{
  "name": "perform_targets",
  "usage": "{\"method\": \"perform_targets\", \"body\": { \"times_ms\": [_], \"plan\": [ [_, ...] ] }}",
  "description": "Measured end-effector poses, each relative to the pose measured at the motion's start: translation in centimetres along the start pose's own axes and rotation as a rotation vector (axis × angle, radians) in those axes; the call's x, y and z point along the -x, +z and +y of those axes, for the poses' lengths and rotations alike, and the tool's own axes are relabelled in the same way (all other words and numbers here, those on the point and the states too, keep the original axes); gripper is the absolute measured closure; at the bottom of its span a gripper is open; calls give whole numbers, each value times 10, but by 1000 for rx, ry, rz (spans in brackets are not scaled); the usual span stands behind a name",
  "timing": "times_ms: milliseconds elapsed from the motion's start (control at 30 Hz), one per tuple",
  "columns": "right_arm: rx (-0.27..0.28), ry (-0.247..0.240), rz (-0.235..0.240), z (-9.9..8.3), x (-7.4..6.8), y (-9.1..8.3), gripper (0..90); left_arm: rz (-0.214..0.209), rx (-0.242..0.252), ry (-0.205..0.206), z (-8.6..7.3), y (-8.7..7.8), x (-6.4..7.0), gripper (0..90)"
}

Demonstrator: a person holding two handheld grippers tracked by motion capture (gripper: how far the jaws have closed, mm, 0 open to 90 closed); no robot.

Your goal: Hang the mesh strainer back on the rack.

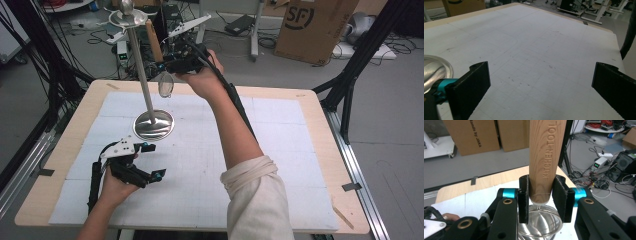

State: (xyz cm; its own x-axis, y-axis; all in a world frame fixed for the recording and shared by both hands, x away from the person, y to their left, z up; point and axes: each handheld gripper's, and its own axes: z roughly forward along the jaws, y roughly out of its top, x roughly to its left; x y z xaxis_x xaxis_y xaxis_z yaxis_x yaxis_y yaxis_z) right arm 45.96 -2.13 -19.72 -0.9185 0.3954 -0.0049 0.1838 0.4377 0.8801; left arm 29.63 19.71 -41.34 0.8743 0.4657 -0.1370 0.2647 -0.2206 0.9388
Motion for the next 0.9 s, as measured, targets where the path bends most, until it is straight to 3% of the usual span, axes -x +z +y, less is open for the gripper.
{"method": "perform_targets", "body": {
  "times_ms": [267, 300, 433, 900],
  "plan": [
    [-2, -15, -6, 0, -1, 5, 649, -2, 3, 1, 0, 0, 0, 24],
    [-29, -27, -6, -1, -2, 6, 570, -2, 4, 0, 0, 0, 0, 24],
    [-39, -23, -21, -2, -3, 6, 510, -2, 3, 1, 0, -1, 0, 24],
    [-24, -15, -41, -18, -4, -22, 395, 0, -4, 1, 0, 0, 1, 24]
  ]
}}
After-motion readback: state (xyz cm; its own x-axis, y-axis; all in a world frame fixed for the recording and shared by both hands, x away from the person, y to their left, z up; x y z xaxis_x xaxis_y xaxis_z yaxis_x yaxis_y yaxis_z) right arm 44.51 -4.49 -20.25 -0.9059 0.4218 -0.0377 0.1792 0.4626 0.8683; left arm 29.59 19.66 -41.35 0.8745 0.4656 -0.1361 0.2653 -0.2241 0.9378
